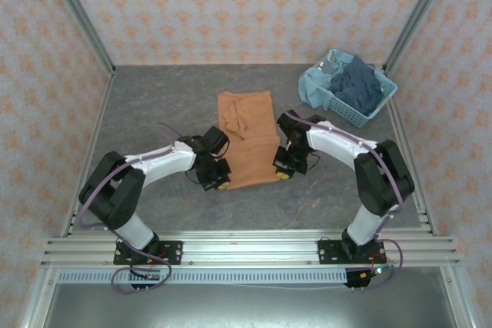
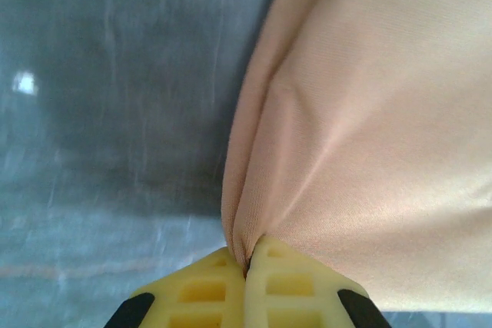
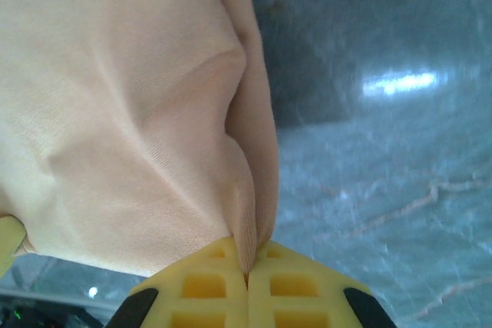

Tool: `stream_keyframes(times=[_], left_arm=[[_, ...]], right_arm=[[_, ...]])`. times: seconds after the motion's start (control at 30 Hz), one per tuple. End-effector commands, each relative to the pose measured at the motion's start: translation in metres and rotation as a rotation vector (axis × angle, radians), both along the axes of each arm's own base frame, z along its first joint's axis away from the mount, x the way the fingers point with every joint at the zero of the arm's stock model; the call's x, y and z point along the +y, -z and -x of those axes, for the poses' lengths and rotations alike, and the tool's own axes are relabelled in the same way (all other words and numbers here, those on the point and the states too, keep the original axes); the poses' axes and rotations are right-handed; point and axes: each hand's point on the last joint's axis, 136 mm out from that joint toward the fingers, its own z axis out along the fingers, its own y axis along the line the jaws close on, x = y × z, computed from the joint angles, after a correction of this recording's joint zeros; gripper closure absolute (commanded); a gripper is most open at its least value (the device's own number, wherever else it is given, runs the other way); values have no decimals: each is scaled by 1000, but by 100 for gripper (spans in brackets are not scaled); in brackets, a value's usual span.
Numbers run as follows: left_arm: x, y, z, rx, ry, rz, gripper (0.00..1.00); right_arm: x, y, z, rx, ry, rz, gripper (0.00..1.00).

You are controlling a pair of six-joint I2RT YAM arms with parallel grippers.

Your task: Fold and stack the t-shirts

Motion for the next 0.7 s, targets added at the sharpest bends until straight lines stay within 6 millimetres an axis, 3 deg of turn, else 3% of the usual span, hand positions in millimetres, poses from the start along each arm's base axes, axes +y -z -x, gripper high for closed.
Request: stream_keyframes(times=[0.0, 0.13, 0.27, 0.47, 0.67], left_arm=[[6, -19, 27, 11, 97, 1, 100], [2, -48, 39, -45, 140, 59, 100], [-4, -80, 47, -109, 132, 142, 100], [-1, -128, 41, -223, 64, 199, 100], [-4, -157, 22, -269, 18, 209, 100]], right_arm=[[-10, -17, 38, 60, -61, 0, 100], [-15, -42, 61, 63, -75, -24, 100], [-14, -76, 69, 34, -43, -84, 100], [-9, -115, 60, -24, 10, -120, 100], [-7, -146, 40, -57, 64, -126, 100]])
